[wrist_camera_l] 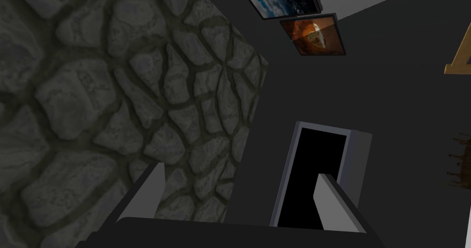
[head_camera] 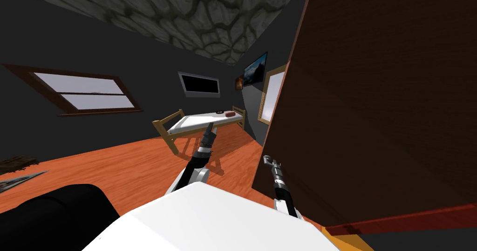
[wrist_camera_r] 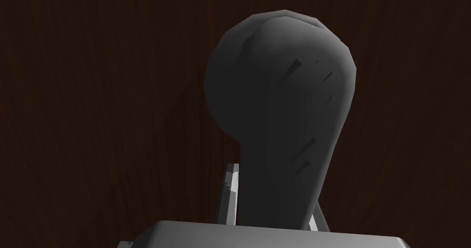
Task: Push the door open
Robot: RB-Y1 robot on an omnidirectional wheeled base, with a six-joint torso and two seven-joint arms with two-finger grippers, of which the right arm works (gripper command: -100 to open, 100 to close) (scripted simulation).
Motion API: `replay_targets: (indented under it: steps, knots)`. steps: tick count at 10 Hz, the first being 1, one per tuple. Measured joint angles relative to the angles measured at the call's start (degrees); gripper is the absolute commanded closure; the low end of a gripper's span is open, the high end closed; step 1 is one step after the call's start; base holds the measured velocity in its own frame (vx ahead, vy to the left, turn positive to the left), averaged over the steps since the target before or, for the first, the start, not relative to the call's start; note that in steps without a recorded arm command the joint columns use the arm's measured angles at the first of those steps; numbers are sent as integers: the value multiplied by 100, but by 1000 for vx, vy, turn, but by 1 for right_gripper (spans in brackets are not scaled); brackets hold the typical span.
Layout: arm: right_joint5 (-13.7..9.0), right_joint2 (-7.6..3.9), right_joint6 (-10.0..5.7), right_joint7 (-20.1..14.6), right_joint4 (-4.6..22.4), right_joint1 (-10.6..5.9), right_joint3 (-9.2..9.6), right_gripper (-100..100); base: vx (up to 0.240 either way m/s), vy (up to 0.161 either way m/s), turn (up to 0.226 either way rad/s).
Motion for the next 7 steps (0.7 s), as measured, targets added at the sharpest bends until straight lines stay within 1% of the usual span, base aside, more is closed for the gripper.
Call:
replay_targets:
  steps: [1, 2, 3, 4, 7]
  knots:
    - [-27, 44, 42, 40, -76, 56, -61, 100, 152, 112, -98]
    - [-62, 42, 18, 66, 39, -1, -134, 100, 189, 115, -89]
    - [-91, 43, 35, 84, 4, 48, -198, 100, 191, 92, -71]
    - [-122, 48, 83, 102, -55, 81, -264, 100, 181, 59, -52]
    - [-197, 73, 77, 150, -97, 89, -429, 100, 174, 69, -50]
